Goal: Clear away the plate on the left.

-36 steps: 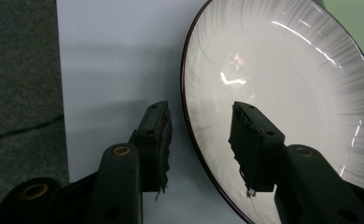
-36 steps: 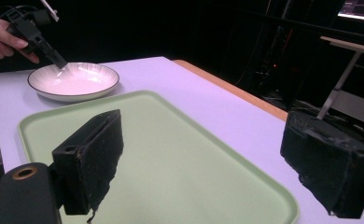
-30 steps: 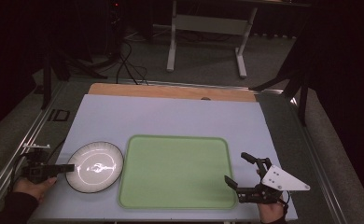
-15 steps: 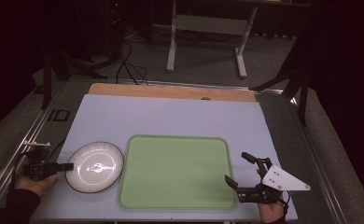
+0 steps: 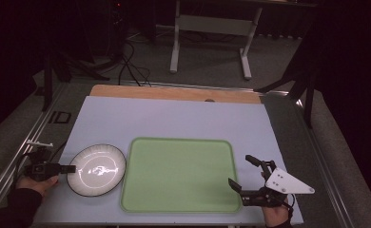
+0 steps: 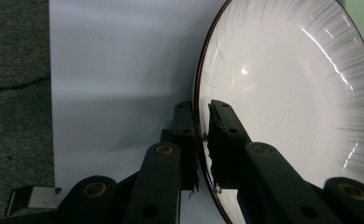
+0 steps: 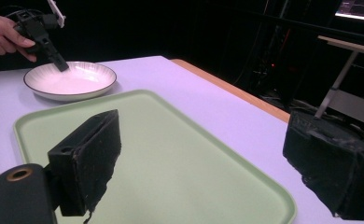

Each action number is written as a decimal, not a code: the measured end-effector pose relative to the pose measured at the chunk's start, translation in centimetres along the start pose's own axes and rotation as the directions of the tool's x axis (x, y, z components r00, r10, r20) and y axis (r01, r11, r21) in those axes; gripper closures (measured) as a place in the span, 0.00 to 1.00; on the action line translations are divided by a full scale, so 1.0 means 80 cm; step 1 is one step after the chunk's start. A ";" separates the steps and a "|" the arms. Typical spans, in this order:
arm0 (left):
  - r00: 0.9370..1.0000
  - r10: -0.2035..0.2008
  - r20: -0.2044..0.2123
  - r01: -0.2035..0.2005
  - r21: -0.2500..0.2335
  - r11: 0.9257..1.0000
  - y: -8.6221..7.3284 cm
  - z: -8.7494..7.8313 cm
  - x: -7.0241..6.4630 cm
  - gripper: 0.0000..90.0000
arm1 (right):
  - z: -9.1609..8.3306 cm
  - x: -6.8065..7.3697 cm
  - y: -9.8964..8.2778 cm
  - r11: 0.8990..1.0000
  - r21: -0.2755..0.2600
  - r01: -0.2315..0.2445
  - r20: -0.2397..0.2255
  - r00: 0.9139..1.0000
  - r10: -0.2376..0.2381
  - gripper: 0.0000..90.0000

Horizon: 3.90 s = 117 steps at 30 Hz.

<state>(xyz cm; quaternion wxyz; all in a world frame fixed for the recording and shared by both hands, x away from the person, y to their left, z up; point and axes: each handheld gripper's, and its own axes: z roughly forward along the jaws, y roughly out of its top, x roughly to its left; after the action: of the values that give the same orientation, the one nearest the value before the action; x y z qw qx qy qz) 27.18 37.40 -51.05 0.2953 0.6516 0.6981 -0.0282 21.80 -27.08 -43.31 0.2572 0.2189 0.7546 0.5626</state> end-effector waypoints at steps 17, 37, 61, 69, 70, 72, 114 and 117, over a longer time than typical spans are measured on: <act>0.998 -0.039 0.043 0.041 -0.044 0.998 0.007 -0.016 -0.005 0.97 | -0.001 -0.002 -0.001 1.000 -0.001 -0.007 0.015 1.000 0.007 0.12; 0.994 -0.033 0.106 0.043 -0.092 0.995 0.012 -0.050 -0.017 0.96 | 0.000 -0.002 -0.001 1.000 0.000 -0.013 0.020 1.000 0.013 0.12; 0.981 0.072 0.178 -0.052 -0.113 0.992 0.029 -0.053 -0.094 0.95 | -0.002 -0.003 -0.001 1.000 0.000 -0.015 0.034 0.999 0.015 0.12; 0.970 0.123 0.212 -0.105 -0.095 0.990 0.038 -0.041 -0.129 0.95 | -0.002 -0.004 -0.002 1.000 0.002 -0.013 0.037 0.999 0.013 0.12; 0.970 0.131 0.203 -0.113 -0.097 0.989 0.038 -0.040 -0.134 0.95 | -0.002 -0.004 -0.002 1.000 0.002 -0.013 0.036 0.999 0.013 0.12; 0.965 0.138 0.221 -0.120 -0.092 0.988 0.040 -0.037 -0.142 0.95 | -0.003 -0.004 -0.002 1.000 0.001 -0.011 0.037 0.999 0.011 0.12; 0.895 0.289 0.339 -0.310 0.007 0.951 0.064 0.071 -0.300 0.95 | -0.014 -0.008 0.002 0.999 -0.042 -0.011 0.065 0.998 0.014 0.12; 0.897 0.287 0.337 -0.309 0.012 0.951 0.064 0.082 -0.302 0.95 | -0.013 -0.008 0.002 0.999 -0.040 -0.012 0.064 0.998 0.015 0.12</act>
<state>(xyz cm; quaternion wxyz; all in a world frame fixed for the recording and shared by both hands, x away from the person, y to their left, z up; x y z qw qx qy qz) 33.80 13.80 -43.87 0.3877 0.7459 0.5294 -0.1144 21.64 -28.24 -42.82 0.2819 0.2369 0.7331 0.5718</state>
